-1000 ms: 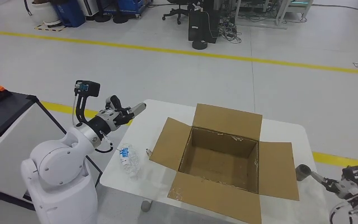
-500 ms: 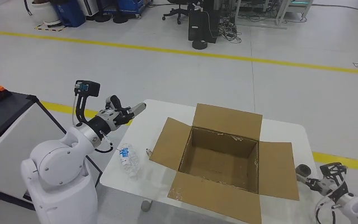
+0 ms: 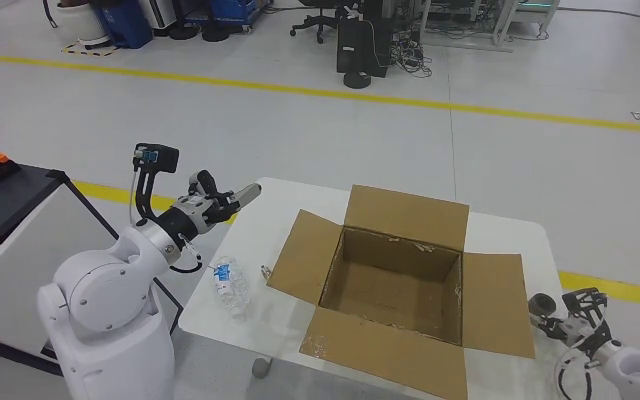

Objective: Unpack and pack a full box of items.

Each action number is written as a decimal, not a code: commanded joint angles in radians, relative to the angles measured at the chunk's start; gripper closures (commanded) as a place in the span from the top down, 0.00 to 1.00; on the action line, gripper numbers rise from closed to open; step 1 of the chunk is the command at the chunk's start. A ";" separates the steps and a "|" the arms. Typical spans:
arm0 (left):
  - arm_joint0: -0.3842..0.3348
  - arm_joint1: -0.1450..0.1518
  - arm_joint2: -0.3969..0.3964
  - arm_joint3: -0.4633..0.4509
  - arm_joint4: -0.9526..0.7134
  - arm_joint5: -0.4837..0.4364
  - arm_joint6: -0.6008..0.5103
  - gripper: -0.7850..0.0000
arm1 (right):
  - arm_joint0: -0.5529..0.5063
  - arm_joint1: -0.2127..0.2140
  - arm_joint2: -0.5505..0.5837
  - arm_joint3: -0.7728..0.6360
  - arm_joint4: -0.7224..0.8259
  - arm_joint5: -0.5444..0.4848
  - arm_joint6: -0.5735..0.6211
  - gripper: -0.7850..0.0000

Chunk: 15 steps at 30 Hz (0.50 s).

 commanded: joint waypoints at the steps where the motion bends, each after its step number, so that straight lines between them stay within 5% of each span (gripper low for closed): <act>1: 0.000 0.000 0.000 0.000 0.000 0.000 0.000 1.00 | 0.009 -0.002 -0.003 0.011 -0.004 -0.006 0.004 0.99; 2: 0.000 0.000 0.000 0.000 0.000 0.000 0.000 1.00 | 0.013 -0.004 -0.005 0.014 -0.009 -0.007 0.004 0.87; 3: 0.000 0.000 0.000 0.000 0.000 0.000 0.000 1.00 | 0.017 -0.005 -0.007 0.016 -0.014 -0.010 0.003 0.59; 6: 0.000 0.000 0.000 0.000 0.000 0.000 0.000 1.00 | 0.024 -0.008 -0.010 0.023 -0.026 -0.013 -0.003 0.00; 15: 0.000 0.000 0.000 0.000 0.000 0.000 0.000 1.00 | 0.030 -0.014 -0.009 0.028 -0.068 -0.033 -0.030 0.00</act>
